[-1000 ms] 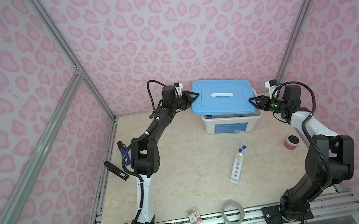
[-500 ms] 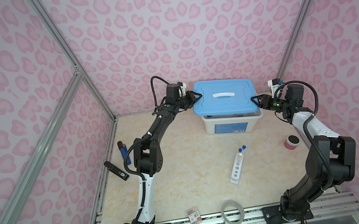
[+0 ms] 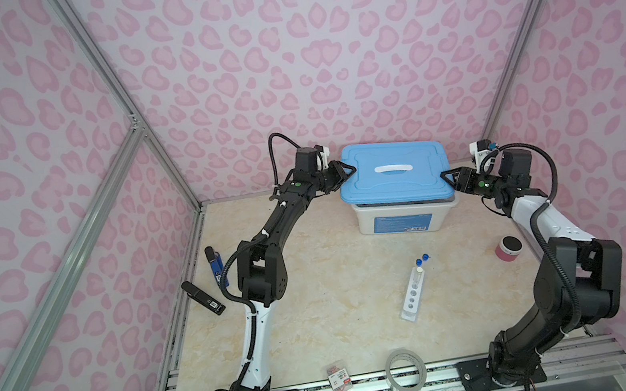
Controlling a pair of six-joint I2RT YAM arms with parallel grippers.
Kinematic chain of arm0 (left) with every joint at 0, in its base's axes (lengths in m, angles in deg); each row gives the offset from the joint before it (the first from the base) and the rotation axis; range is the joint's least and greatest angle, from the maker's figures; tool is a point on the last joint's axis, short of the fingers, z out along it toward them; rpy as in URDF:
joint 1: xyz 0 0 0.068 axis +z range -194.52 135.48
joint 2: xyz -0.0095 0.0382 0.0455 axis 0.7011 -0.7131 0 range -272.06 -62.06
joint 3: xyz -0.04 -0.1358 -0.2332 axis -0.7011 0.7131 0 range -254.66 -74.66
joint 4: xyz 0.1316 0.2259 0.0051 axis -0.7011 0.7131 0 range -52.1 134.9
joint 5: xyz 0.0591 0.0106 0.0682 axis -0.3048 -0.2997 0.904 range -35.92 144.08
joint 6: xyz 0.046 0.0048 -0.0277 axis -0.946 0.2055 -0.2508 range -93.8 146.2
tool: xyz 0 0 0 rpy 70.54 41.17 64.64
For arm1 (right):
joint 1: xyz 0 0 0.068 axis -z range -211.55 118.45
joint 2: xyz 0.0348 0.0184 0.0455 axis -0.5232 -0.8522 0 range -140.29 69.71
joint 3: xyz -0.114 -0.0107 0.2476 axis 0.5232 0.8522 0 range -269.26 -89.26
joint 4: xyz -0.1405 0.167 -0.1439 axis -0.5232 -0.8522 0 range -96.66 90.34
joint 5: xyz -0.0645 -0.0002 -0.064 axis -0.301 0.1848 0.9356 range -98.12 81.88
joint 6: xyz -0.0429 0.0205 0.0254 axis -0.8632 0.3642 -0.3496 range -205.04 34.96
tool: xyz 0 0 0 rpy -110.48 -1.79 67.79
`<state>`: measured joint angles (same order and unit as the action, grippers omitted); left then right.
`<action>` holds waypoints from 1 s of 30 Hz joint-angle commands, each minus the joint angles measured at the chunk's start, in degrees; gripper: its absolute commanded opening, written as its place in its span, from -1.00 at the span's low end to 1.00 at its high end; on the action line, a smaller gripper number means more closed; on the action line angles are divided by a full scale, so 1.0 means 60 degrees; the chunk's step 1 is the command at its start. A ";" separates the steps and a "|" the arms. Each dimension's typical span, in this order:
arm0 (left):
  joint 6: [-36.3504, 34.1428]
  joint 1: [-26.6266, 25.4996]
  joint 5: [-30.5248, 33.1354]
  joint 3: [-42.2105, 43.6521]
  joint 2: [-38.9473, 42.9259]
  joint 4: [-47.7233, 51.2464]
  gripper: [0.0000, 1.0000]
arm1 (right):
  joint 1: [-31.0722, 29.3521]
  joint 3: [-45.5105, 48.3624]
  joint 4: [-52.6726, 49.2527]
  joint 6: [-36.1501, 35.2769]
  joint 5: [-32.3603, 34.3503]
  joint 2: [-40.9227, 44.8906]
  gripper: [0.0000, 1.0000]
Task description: Organize the chemistry lab equipment
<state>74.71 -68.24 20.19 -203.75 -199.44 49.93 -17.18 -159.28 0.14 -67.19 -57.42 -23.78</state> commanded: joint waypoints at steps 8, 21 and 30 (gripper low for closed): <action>-0.0437 -0.0176 0.0243 -0.0242 -0.0260 0.0054 -0.17 | 0.0036 -0.0297 -0.0538 -0.0848 0.0262 -0.0079 -0.05; -0.0527 -0.0251 0.0375 -0.0450 -0.0653 0.0154 -0.16 | 0.0124 -0.0299 -0.0500 -0.0838 0.0394 -0.0312 -0.05; -0.0579 -0.0310 0.0417 -0.0647 -0.0804 0.0321 -0.17 | 0.0168 -0.0261 -0.0549 -0.0881 0.0438 -0.0155 -0.05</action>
<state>73.55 -69.88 21.50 -207.19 -203.31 48.93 -16.04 -160.86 -5.35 -71.39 -53.55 -25.27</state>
